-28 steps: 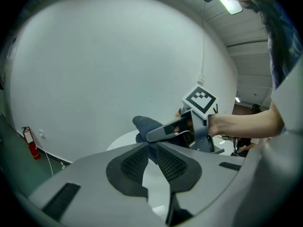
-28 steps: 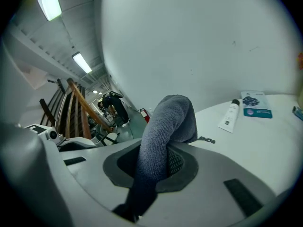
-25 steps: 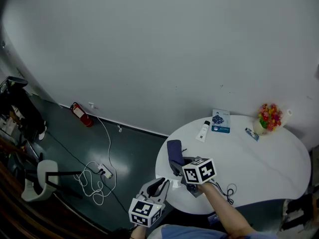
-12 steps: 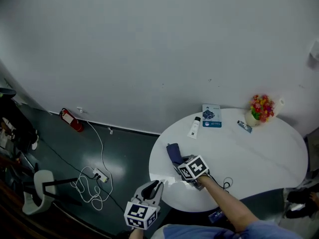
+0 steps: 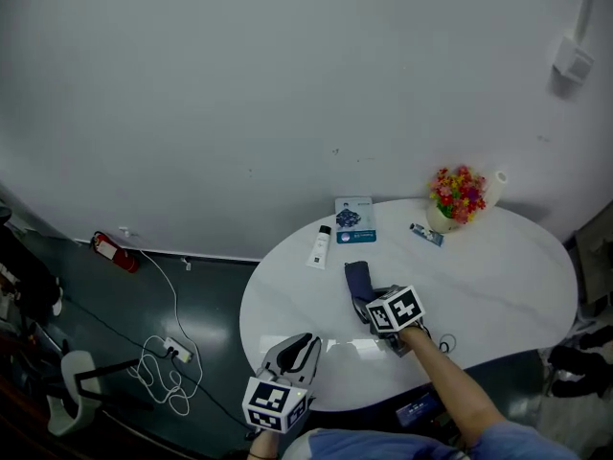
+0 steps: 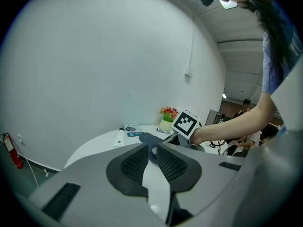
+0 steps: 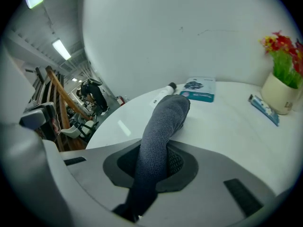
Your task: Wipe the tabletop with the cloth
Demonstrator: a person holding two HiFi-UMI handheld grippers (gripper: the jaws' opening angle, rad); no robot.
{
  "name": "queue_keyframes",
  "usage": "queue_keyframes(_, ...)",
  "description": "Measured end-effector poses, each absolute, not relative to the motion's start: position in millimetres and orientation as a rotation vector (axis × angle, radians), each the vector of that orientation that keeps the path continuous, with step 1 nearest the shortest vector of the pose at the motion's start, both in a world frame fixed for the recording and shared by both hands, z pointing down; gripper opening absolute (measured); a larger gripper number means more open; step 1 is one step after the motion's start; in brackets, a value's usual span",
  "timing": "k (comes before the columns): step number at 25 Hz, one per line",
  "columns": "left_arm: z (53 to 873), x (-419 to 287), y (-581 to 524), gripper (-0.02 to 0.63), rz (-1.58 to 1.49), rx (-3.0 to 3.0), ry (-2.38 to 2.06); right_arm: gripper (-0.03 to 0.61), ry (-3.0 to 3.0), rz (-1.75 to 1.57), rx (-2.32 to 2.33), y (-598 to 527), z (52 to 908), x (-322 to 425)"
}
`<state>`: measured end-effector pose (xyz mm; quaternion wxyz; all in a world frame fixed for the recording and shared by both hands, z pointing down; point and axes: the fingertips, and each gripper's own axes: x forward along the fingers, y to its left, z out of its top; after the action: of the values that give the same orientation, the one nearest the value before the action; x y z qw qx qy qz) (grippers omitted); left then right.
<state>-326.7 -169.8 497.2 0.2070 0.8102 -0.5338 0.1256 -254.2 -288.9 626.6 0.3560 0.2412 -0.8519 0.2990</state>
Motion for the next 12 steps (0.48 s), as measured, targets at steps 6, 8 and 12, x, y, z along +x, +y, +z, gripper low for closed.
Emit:
queue_keyframes(6, 496.1, -224.9, -203.0, 0.049, 0.351, 2.319, -1.37, 0.061, -2.159, 0.817, 0.741, -329.5, 627.4, -136.8)
queue_keyframes(8, 493.9, -190.3, -212.9, 0.049, 0.349, 2.342, -1.328, 0.061, -2.149, 0.834, 0.779, -342.1, 629.4, -97.9)
queue_keyframes(12, 488.2, -118.5, -232.5, 0.049, 0.351, 2.396, -1.242, 0.061, -2.125, 0.864, 0.859, -366.5, 631.7, -16.8)
